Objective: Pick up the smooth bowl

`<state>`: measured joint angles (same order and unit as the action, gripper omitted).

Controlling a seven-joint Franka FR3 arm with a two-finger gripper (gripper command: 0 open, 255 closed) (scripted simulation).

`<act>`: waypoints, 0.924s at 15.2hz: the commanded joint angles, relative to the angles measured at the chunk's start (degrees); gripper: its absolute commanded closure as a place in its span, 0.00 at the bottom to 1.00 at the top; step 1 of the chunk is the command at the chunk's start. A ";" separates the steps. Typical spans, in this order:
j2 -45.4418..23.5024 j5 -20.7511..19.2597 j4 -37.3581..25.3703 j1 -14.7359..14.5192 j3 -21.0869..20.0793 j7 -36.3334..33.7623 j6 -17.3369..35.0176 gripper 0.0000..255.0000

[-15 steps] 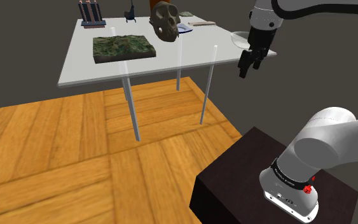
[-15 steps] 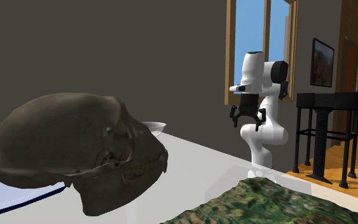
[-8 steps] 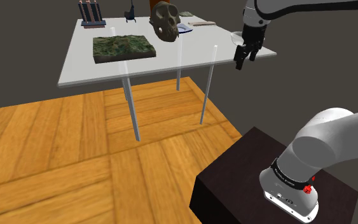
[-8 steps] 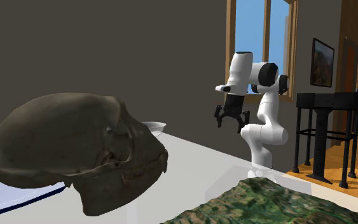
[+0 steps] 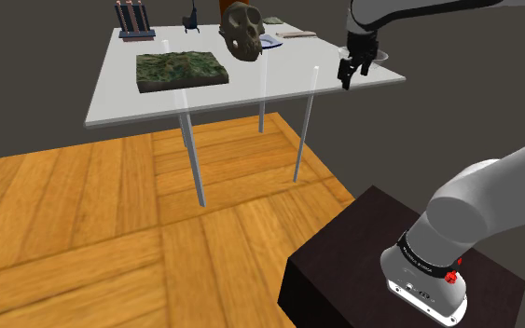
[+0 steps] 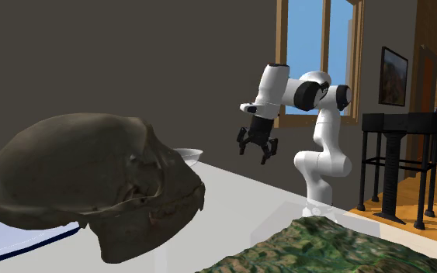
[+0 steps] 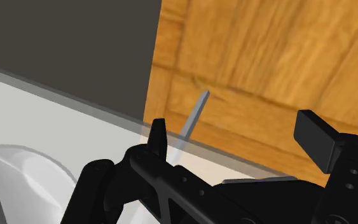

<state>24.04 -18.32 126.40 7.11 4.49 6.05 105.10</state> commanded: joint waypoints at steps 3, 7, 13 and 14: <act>-6.85 -3.37 -5.75 1.56 1.22 1.04 2.32 0.00; -13.81 -6.18 -12.68 2.87 2.31 2.03 3.70 0.00; -24.56 -9.52 -25.03 4.56 3.90 3.86 4.49 0.00; -26.42 -9.96 -27.36 4.83 4.16 4.24 4.47 0.00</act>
<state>-0.46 -27.74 101.16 11.49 8.19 9.71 109.18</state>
